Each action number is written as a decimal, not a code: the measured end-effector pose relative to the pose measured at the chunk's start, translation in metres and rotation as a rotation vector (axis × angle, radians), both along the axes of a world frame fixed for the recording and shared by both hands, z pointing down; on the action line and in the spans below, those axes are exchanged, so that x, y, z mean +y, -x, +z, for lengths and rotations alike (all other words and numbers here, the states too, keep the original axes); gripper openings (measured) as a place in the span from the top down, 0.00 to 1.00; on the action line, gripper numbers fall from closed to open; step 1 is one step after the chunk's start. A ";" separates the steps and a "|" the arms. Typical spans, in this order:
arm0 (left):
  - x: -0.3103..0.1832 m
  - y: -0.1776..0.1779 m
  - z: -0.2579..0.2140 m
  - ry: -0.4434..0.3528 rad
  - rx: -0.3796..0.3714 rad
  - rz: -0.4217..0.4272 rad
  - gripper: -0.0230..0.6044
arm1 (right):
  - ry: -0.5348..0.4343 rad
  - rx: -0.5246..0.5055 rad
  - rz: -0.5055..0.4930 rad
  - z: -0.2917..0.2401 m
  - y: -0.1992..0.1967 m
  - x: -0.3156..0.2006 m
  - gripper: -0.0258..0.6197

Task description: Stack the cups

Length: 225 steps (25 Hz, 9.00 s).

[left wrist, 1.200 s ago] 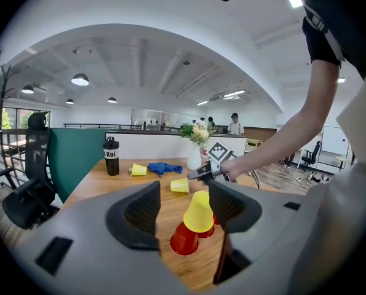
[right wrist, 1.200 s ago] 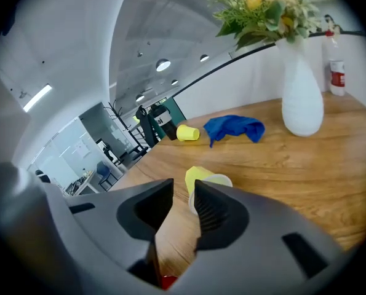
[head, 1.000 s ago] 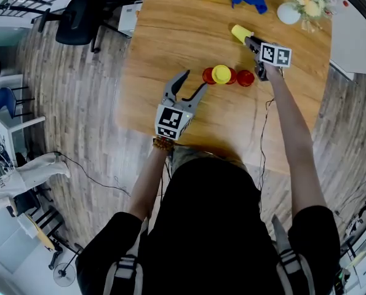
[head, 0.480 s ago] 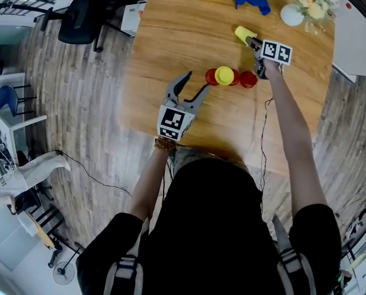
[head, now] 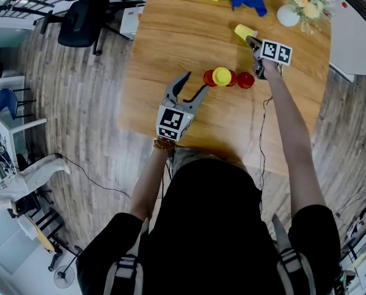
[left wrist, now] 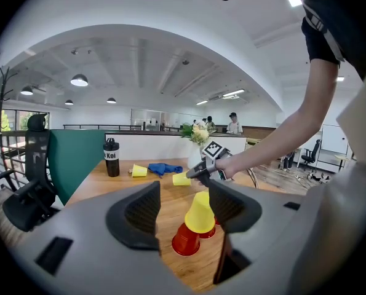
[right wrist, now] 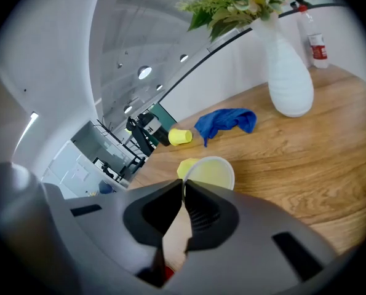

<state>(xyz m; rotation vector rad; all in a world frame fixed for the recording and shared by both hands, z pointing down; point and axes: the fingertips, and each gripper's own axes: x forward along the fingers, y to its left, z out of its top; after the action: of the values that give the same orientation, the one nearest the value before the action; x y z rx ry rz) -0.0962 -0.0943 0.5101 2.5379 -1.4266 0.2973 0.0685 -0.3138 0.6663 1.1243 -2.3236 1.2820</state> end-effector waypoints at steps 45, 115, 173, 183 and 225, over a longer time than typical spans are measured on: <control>0.051 -0.066 -0.083 0.032 0.572 0.400 0.53 | -0.596 -0.398 -0.583 -0.192 0.052 0.314 0.91; 0.049 -0.058 0.003 0.149 0.136 0.280 0.53 | -0.712 0.512 -0.369 -0.033 0.026 0.182 0.49; -0.330 0.029 0.037 -0.020 0.015 0.119 0.53 | -0.691 0.575 -0.051 -0.139 0.024 0.195 0.45; -0.389 0.026 0.119 0.172 0.013 0.037 0.55 | -0.682 0.586 -0.046 -0.146 0.017 0.184 0.45; -0.127 0.024 -0.031 0.110 0.338 0.126 0.92 | -0.755 0.413 -0.096 -0.172 0.023 0.237 0.49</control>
<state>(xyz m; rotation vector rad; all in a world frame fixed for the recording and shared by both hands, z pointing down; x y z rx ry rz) -0.1204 -0.2212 0.4796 2.4469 -1.0973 -0.0344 0.0454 -0.0766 0.4941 1.2874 -2.5169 0.0697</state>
